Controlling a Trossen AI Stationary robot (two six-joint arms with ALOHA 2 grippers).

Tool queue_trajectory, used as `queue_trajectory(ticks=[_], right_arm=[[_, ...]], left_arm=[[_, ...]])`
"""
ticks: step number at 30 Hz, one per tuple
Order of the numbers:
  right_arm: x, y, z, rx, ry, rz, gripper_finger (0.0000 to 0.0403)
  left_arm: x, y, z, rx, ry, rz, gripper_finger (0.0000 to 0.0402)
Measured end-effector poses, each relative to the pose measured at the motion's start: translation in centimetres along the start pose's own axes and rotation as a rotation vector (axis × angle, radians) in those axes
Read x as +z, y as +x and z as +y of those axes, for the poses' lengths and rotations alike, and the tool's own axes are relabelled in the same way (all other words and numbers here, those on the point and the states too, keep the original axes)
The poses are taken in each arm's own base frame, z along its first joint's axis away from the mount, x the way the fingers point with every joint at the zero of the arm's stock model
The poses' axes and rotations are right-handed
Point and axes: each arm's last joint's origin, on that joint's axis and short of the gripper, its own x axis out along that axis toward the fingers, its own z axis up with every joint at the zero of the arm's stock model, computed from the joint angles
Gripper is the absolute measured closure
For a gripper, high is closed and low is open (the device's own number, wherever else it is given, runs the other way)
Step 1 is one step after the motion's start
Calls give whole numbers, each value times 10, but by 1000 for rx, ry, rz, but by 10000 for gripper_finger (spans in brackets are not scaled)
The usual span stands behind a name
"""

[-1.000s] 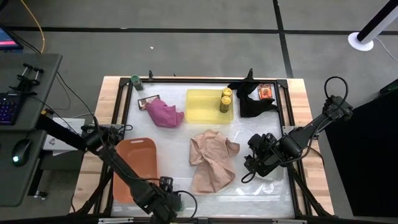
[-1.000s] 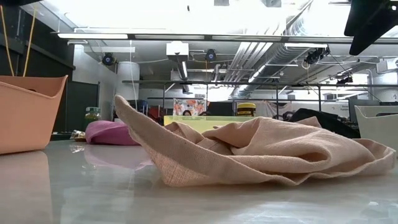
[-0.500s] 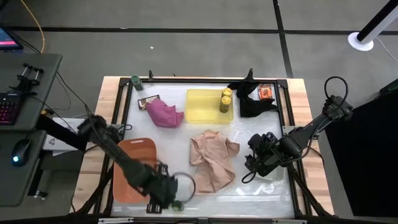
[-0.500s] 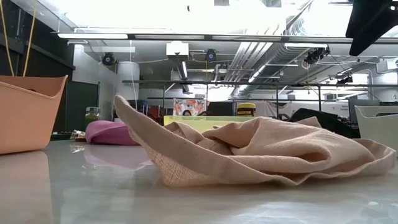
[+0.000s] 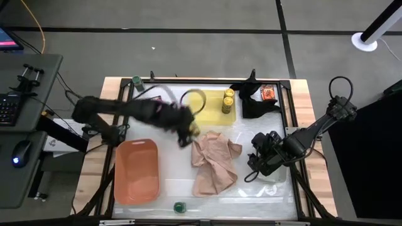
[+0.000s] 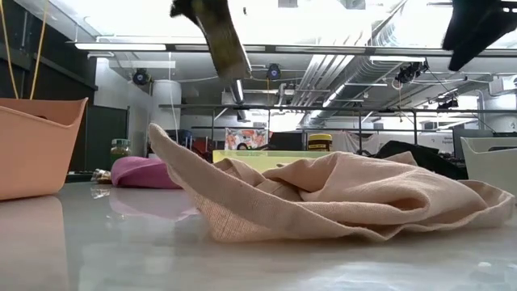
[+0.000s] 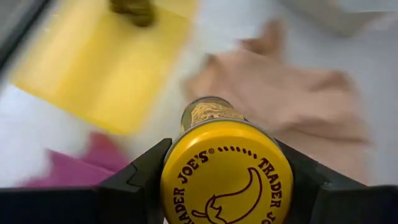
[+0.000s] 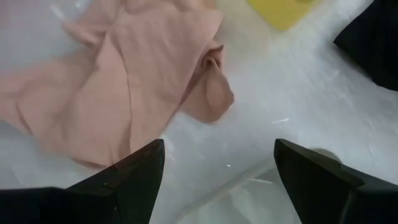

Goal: Sort spices by type
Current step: Put the yellow seasoning bottle into the yellow bin

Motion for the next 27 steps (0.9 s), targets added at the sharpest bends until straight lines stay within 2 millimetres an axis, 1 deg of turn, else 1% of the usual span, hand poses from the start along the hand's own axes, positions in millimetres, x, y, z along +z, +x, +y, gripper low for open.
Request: queue_trajectory(ticks=[3,7,9,12,15,17,21,27], right_arm=[[13,-3,-2,24,75,-29,105],[36,-5,-6,57,206,-95,105],[48,-3,-9,64,270,-114,105],[64,1,-12,89,378,-139,105],[75,5,-15,103,445,-153,105],[81,7,-17,115,497,-167,105],[90,10,-21,122,533,-180,105],[97,13,-27,116,526,-155,105]], left_arm=[[24,37,39,54,27,16,206],[50,84,91,49,43,-20,205],[59,104,112,51,70,-24,204],[73,126,134,71,121,-25,204],[85,142,147,62,184,-15,203],[89,152,149,57,226,7,203],[96,172,149,45,303,37,203],[95,199,146,35,325,78,202]])
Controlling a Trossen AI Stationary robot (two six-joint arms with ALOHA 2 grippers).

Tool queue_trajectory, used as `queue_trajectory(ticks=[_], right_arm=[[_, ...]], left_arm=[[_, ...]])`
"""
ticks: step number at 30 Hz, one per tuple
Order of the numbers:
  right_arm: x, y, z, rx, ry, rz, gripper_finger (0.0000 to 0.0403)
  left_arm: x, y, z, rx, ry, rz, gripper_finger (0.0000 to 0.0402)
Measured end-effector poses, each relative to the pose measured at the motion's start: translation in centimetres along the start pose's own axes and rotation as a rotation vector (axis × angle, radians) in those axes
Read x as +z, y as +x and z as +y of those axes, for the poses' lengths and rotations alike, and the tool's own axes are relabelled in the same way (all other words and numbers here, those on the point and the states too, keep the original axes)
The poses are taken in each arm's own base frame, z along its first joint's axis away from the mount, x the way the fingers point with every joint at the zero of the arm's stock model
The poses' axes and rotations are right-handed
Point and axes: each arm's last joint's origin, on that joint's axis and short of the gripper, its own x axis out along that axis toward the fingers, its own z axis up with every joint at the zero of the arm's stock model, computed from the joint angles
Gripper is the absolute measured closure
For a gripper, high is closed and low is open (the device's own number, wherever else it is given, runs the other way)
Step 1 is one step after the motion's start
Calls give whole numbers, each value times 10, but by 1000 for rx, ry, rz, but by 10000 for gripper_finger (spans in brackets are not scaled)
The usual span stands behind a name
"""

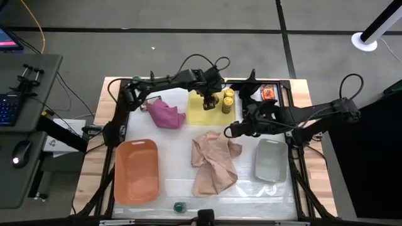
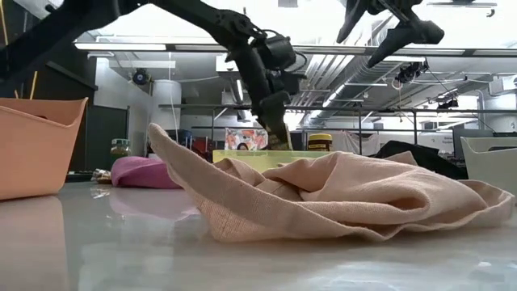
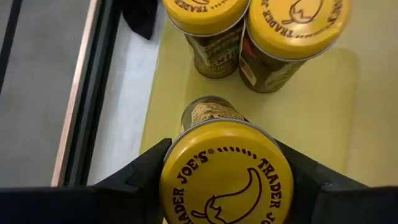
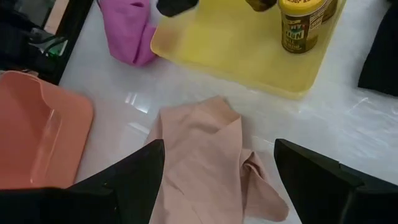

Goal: Sort spices by type
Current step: Put the yellow seasoning bottle into the yellow bin

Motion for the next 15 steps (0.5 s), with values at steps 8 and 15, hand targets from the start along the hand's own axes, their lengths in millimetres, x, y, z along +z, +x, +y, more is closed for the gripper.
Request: queue_trajectory(ticks=[8,15], right_arm=[[1,0,0,-2,-34,-1,105],[1,0,0,-3,-35,-2,105]], left_arm=[[1,5,-1,1,17,-6,181],[2,7,-3,-3,21,-10,144]])
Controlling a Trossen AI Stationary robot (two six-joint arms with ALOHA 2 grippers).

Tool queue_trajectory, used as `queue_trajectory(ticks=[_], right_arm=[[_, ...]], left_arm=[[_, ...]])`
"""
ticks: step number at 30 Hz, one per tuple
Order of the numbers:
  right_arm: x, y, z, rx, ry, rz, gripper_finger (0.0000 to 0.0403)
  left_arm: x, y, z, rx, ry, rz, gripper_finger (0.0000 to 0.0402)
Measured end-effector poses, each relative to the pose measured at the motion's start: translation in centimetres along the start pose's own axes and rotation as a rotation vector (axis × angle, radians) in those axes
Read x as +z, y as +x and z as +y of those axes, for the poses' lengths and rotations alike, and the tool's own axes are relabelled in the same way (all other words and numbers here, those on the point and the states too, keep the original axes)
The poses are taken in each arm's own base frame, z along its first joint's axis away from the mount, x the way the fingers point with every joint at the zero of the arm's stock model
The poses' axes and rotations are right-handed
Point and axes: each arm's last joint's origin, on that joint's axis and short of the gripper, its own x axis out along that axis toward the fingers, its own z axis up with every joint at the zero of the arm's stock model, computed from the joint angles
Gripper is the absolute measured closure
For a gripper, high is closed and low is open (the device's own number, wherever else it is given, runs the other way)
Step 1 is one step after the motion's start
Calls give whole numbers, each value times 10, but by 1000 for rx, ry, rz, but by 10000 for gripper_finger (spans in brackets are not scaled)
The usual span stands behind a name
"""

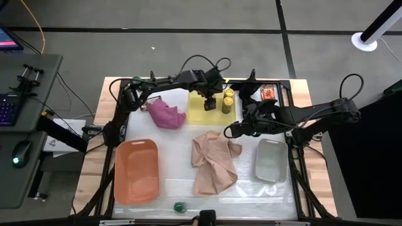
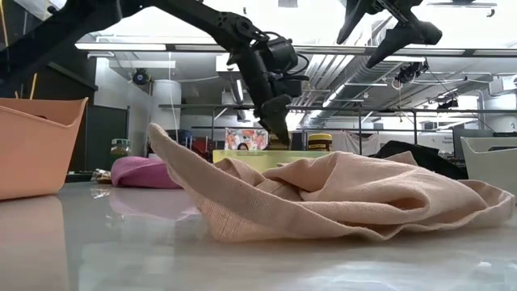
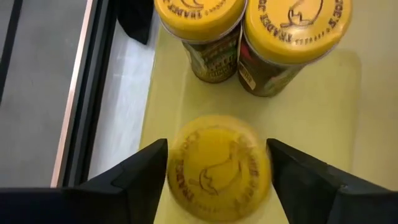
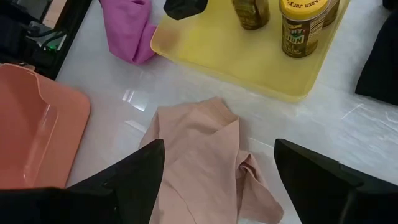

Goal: Sort spices by type
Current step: Put the yellow seasoning bottle into the yellow bin

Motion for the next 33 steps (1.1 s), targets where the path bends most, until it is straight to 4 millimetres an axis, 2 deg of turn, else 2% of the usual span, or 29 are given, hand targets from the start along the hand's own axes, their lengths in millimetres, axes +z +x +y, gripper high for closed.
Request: queue_trajectory(ticks=[6,9,11,14,17,20,23,28,29,33], right_arm=[[0,0,0,-2,-19,1,105],[0,0,0,-2,-27,1,105],[0,0,0,-2,-31,1,105],[0,0,0,-2,-45,2,105],[0,0,0,-2,-45,2,105],[0,0,0,-2,-45,3,105],[0,0,0,-2,-51,3,105],[0,0,-1,-5,-54,4,105],[0,0,-1,-5,-54,4,105],[0,0,-1,-5,-54,4,105]], left_arm=[[1,1,-1,1,-4,-11,137],[5,-7,1,1,-5,-8,136],[11,-23,7,16,-11,-43,136],[19,-59,18,44,-21,-104,136],[13,-88,28,55,-40,-95,136],[2,-105,37,55,-62,-52,153],[-15,-95,43,42,-82,7,208],[-50,-46,37,-25,-68,138,370],[-54,-38,35,-27,-69,144,385],[-64,-23,29,-12,-75,179,396]])
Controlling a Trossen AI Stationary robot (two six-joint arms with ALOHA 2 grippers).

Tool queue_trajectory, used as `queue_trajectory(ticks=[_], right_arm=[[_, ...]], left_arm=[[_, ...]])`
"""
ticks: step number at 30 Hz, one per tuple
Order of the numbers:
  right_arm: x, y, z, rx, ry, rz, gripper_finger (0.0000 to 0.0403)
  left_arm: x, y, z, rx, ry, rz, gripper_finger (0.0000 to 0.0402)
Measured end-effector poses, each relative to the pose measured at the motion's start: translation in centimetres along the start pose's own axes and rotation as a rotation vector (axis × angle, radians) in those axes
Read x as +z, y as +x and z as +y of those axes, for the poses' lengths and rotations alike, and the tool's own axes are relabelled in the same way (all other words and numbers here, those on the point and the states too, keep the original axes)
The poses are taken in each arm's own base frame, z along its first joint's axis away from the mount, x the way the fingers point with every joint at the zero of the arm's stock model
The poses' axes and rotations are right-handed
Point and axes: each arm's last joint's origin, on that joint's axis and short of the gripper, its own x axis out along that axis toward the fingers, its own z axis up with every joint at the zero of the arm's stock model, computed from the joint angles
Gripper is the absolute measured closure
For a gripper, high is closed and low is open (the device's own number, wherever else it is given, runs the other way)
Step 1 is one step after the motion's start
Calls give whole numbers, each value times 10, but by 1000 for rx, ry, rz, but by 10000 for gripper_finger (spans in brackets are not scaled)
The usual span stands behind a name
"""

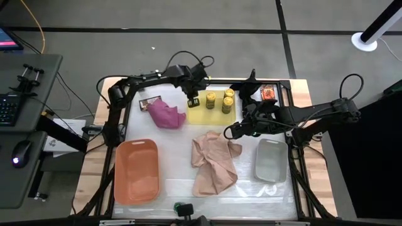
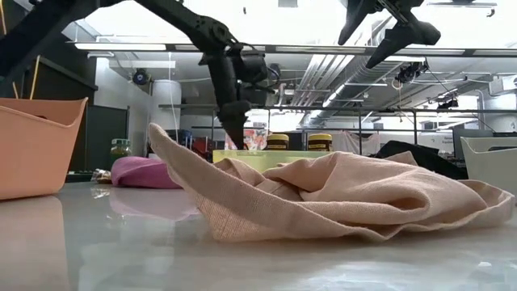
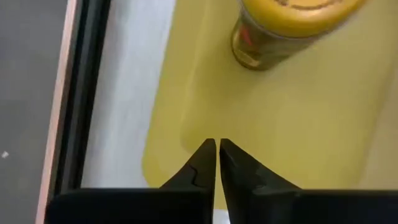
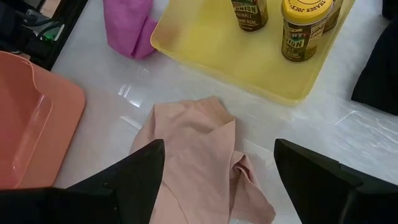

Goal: Sort spices by type
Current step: Put the yellow seasoning bottle into the yellow bin

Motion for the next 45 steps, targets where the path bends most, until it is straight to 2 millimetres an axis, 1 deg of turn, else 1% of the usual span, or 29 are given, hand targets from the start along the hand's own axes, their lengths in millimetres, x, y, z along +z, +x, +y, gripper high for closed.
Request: queue_trajectory(ticks=[5,8,11,16,19,22,25,31,38,45], right_arm=[[0,0,0,-3,-1,1,105],[0,0,0,-3,-1,1,105],[0,0,0,-3,-1,0,105],[0,0,0,-3,3,0,105],[0,0,0,-6,3,-7,105],[0,0,0,-5,4,-10,105],[0,0,0,-3,5,-11,105],[1,0,0,0,7,-12,105],[1,0,0,0,11,-13,105],[1,0,0,-2,11,-18,105]], left_arm=[[6,1,-4,14,21,-49,401],[12,5,-9,18,51,-85,401],[18,9,-16,17,71,-120,401],[21,13,-30,-5,133,-110,401],[26,13,-36,13,159,-138,401],[32,11,-38,44,162,-190,401],[35,11,-40,56,165,-207,401],[34,10,-44,56,168,-197,401],[23,11,-43,49,175,-82,401],[21,19,-39,65,138,-119,401]])
